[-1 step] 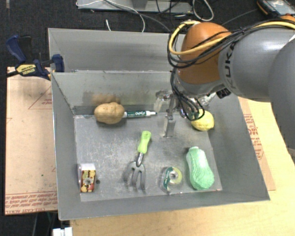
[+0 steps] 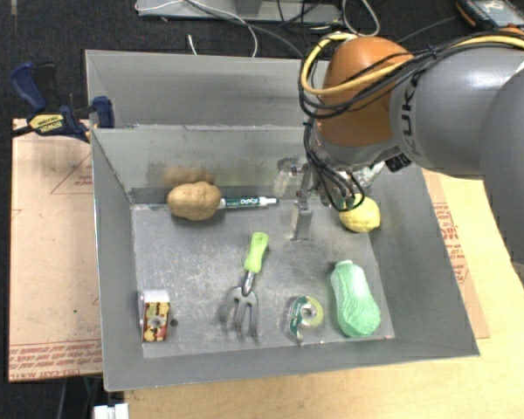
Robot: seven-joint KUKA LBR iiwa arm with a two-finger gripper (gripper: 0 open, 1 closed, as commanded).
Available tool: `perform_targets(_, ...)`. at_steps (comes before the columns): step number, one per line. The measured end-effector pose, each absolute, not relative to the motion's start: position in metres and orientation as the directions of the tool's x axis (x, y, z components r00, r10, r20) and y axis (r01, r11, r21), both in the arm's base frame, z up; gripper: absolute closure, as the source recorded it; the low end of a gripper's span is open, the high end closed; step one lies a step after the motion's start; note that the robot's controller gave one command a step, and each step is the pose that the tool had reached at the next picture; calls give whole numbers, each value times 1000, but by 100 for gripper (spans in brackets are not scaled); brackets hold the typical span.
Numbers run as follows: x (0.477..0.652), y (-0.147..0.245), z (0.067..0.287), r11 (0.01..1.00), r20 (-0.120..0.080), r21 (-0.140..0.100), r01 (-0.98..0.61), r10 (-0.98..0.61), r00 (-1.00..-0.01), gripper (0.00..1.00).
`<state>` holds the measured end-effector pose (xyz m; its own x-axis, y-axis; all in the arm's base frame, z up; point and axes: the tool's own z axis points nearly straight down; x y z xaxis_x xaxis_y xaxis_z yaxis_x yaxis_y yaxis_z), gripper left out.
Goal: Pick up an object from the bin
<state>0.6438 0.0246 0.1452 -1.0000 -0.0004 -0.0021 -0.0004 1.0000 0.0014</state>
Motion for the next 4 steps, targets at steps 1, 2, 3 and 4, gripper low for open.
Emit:
perform_targets(1,607,62,82,908,-2,2,-419,-419,-908,0)
perform_targets(2,599,67,138,875,-5,0,-485,-485,-875,0)
perform_targets(3,595,82,130,779,-5,2,-627,-627,-779,0)
perform_targets(4,593,79,76,535,-10,-5,-845,-845,-535,0)
